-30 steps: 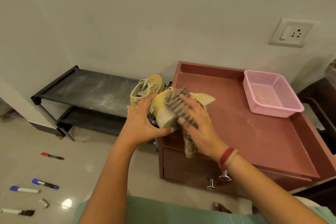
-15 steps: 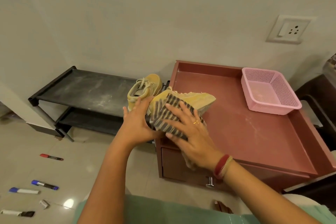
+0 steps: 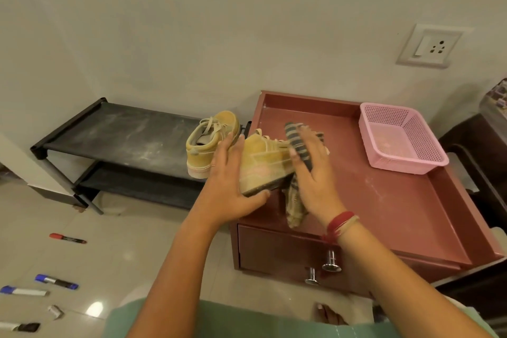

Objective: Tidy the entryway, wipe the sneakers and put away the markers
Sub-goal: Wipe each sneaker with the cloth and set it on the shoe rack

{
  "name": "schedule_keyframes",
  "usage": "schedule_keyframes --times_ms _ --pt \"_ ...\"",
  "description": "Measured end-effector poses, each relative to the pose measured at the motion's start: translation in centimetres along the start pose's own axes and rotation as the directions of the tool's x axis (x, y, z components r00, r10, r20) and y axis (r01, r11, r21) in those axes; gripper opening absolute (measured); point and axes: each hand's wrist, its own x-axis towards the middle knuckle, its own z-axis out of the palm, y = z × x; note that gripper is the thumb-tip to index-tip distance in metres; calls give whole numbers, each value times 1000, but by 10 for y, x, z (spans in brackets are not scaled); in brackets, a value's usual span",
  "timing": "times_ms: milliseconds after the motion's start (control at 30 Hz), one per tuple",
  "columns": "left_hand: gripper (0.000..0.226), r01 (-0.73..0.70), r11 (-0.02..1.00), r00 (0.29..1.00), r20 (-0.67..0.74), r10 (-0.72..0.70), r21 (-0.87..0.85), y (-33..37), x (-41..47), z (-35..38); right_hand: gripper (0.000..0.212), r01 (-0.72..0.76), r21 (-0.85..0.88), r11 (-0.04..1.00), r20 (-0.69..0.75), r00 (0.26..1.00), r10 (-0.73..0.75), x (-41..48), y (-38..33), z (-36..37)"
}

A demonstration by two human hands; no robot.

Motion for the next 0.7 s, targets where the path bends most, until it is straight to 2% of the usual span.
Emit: schedule_keyframes --times_ms 33,100,200,267,333,367,400,467,500,533,567,667,700 --pt "102 13 1000 1000 -14 -13 -22 0 2 0 41 97 -79 992 115 989 -88 -6 -2 6" --pt "102 43 998 999 -20 -44 -55 -2 5 -3 47 301 -242 922 359 911 -203 -22 1 19" --pt "104 -4 999 1000 31 5 -42 -4 4 -12 55 463 -332 822 489 829 -270 -31 15 15" --pt "108 -8 1000 998 57 8 0 -5 3 -16 57 422 -377 825 473 853 -220 -18 28 -1" --pt "110 15 999 999 46 -17 41 -5 4 -16 50 253 -422 871 370 925 -90 -5 34 -14" --pt "112 24 998 999 42 -26 50 -5 4 -16 49 210 -435 876 351 935 -50 -5 31 -14" --pt "113 26 998 999 40 -28 54 -5 4 -16 50 229 -420 878 378 924 -60 -9 25 -9" --pt "108 10 998 999 39 -12 59 -4 3 -16 49 389 -333 859 524 834 -175 -28 14 6" --pt "105 -2 998 999 41 -1 67 -4 2 -15 53 478 -318 819 584 779 -228 -36 13 10" --pt "104 -6 997 999 44 3 77 -3 2 -15 59 535 -331 778 603 754 -262 -36 15 10" --pt "105 -6 997 999 47 2 83 -3 2 -15 61 531 -356 769 587 767 -258 -29 20 6" --pt "110 7 992 999 50 -13 125 -1 4 -13 44 277 -384 881 423 901 -99 -7 28 -8" --pt "109 -1 989 999 54 -8 149 -1 4 -12 45 235 -386 892 396 916 -70 -7 27 -9"
